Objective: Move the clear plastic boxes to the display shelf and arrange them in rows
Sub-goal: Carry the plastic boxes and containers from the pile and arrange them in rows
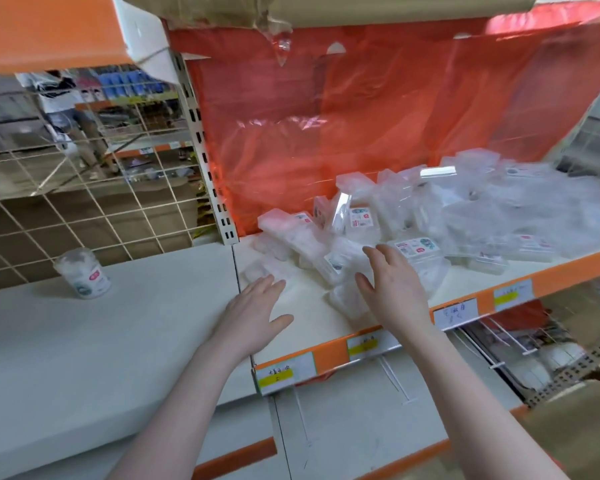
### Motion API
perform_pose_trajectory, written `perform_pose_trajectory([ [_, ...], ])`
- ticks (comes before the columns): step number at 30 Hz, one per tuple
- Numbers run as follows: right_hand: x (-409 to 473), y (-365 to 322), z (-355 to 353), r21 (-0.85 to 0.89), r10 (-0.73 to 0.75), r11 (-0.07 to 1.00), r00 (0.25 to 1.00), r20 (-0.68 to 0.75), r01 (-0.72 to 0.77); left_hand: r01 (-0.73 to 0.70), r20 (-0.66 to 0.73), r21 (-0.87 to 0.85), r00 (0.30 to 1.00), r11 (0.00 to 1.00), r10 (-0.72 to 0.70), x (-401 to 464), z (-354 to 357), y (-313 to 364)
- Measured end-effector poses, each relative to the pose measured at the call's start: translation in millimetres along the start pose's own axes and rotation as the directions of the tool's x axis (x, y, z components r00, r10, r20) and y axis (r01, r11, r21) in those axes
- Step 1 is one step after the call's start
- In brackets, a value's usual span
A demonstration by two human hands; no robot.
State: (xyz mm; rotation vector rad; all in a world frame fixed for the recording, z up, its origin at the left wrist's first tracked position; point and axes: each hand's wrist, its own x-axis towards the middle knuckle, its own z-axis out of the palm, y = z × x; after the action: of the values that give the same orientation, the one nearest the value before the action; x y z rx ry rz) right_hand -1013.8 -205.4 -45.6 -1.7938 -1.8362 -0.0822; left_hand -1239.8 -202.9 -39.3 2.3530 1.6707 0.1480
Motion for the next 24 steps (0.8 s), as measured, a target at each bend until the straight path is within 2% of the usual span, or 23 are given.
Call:
perform_pose_trajectory([
  [8, 26, -4, 3, -0.009, -0.028, 1.000, 0.984, 0.176, 0.030, -0.096, -0.014, 0.002, 0.995, 0.995, 0.096, 11, -14, -19],
  [15, 34, -6, 7, -0.032, -0.006, 0.999, 0.986, 0.164, 0.012, -0.104, 0.048, 0.030, 0.994, 0.994, 0.103, 28, -18, -37],
  [21, 30, -9, 4, -0.050, 0.003, 0.999, 0.992, 0.130, 0.004, -0.084, -0.075, 0.149, 0.993, 0.985, 0.096, 34, -16, -32],
  [24, 30, -12, 2, -0.058, 0.028, 0.998, 0.989, 0.145, -0.020, -0.053, -0.093, 0.160, 0.993, 0.986, 0.069, 37, -19, -31],
])
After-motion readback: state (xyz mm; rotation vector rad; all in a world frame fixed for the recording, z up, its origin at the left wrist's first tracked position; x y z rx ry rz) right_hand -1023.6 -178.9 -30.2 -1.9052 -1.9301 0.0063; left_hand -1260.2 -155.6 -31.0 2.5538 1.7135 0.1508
